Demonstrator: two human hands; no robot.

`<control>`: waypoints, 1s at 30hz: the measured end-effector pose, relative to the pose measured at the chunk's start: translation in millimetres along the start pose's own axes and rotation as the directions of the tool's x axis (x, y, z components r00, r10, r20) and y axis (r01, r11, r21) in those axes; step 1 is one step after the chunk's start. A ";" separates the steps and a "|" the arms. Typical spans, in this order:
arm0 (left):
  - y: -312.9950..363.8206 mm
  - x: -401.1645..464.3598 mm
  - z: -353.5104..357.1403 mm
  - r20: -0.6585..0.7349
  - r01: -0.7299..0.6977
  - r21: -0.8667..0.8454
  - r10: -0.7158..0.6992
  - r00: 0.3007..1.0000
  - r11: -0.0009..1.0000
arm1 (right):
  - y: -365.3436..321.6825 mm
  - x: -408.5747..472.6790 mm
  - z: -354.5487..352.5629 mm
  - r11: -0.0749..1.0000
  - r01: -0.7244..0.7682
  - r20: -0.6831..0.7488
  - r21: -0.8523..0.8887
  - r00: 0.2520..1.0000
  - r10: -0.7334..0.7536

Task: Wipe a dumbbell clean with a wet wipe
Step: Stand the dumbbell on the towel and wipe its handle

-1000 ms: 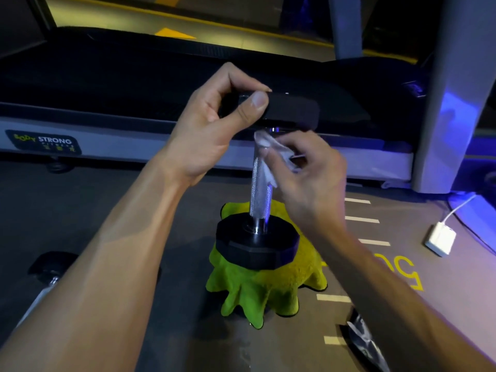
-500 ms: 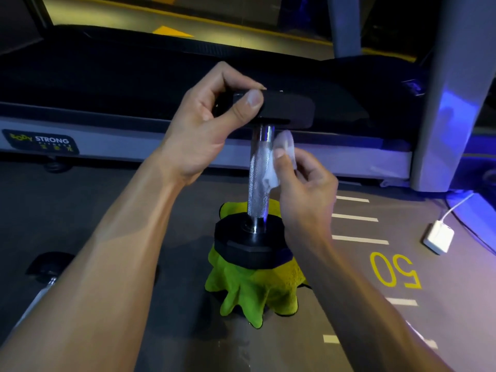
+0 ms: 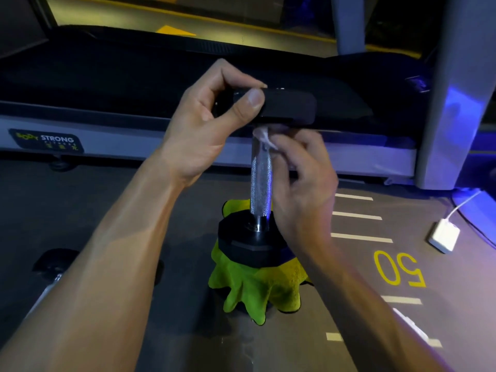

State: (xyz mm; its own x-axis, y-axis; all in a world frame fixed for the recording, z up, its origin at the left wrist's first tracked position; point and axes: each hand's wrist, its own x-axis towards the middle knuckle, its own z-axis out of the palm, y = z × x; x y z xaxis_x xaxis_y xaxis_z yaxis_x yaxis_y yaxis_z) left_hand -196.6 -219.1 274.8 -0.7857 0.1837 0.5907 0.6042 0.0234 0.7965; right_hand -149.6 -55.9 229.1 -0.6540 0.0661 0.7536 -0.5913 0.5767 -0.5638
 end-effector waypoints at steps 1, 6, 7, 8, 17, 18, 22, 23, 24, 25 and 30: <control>-0.5 0.5 -0.5 -0.010 0.002 0.003 -0.002 1.000 1.000 | 2.7 -7.7 -1.0 0.997 0.053 0.059 -0.057 0.997 -0.050; 0.2 0.5 2.3 -0.016 0.011 -0.011 -0.011 1.000 1.000 | 5.3 -4.7 -12.0 0.968 0.182 0.174 -0.171 0.973 -0.152; 1.3 0.4 4.3 -0.005 0.015 -0.012 -0.015 1.000 1.000 | 2.8 2.9 -11.8 0.977 0.157 0.129 -0.141 0.982 -0.139; 2.3 0.6 5.4 0.002 0.019 -0.014 -0.019 1.000 1.000 | 1.7 6.9 -11.1 0.983 0.140 0.105 -0.120 0.986 -0.127; 8.2 -1.0 12.3 -0.075 0.069 0.044 -0.065 0.995 0.997 | 35.6 -23.5 -60.1 0.987 -0.013 0.280 -0.161 0.958 0.059; 9.7 -0.9 13.6 -0.085 0.067 0.052 -0.062 0.994 0.996 | 37.8 -24.3 -62.8 0.981 -0.024 0.284 -0.195 0.956 0.080; 10.9 -2.1 14.4 -0.096 0.054 0.052 -0.049 0.994 0.997 | 31.7 -36.9 -57.3 0.992 -0.029 0.506 -0.124 0.858 0.088; 10.5 -2.5 14.3 -0.097 0.058 0.050 -0.053 0.994 0.997 | 28.5 -37.7 -56.9 0.992 -0.052 0.527 -0.117 0.843 0.106; 10.2 -2.7 14.0 -0.099 0.065 0.047 -0.060 0.993 0.997 | 25.2 -37.9 -57.3 0.991 -0.076 0.529 -0.113 0.840 0.125; 10.1 -2.8 13.6 -0.102 0.072 0.043 -0.067 0.993 0.996 | 20.1 -38.4 -57.5 0.990 -0.090 0.524 -0.110 0.841 0.134; 10.8 -2.5 12.2 -0.092 0.065 0.025 -0.062 0.994 0.998 | -4.1 -48.3 -51.4 0.983 0.025 0.531 -0.180 0.844 0.075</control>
State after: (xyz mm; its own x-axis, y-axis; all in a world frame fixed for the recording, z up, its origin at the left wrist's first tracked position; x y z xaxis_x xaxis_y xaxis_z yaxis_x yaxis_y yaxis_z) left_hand -186.4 -207.3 280.3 -0.8305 0.0910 0.5495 0.5554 0.0599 0.8294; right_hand -91.4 -19.6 212.4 -0.8471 -0.3329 0.4143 -0.5131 0.7154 -0.4743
